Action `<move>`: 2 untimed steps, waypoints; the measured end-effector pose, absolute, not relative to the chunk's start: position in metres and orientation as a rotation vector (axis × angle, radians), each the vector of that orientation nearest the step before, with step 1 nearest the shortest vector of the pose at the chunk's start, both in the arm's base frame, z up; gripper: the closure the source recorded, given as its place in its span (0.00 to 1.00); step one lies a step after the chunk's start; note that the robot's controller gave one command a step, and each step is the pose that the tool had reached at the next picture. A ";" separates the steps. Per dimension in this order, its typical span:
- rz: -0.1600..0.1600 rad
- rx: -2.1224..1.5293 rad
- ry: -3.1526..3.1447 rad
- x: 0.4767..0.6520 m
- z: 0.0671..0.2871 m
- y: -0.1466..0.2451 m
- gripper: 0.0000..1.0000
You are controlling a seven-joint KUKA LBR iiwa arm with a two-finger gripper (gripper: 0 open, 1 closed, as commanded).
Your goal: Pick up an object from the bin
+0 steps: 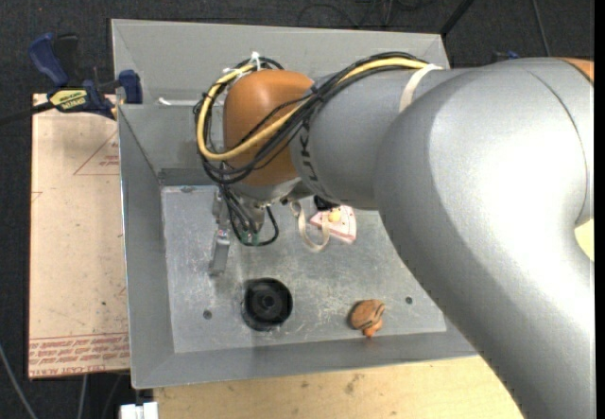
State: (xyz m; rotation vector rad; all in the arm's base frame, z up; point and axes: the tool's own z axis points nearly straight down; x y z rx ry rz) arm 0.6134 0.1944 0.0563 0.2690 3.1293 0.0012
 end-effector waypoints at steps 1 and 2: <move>0.005 0.563 3.088 0.619 0.073 0.175 0.00; 0.003 0.756 3.046 0.629 0.072 0.163 0.00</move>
Offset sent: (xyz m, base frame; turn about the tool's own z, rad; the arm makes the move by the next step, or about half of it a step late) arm 0.0242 -0.0416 0.0137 0.1953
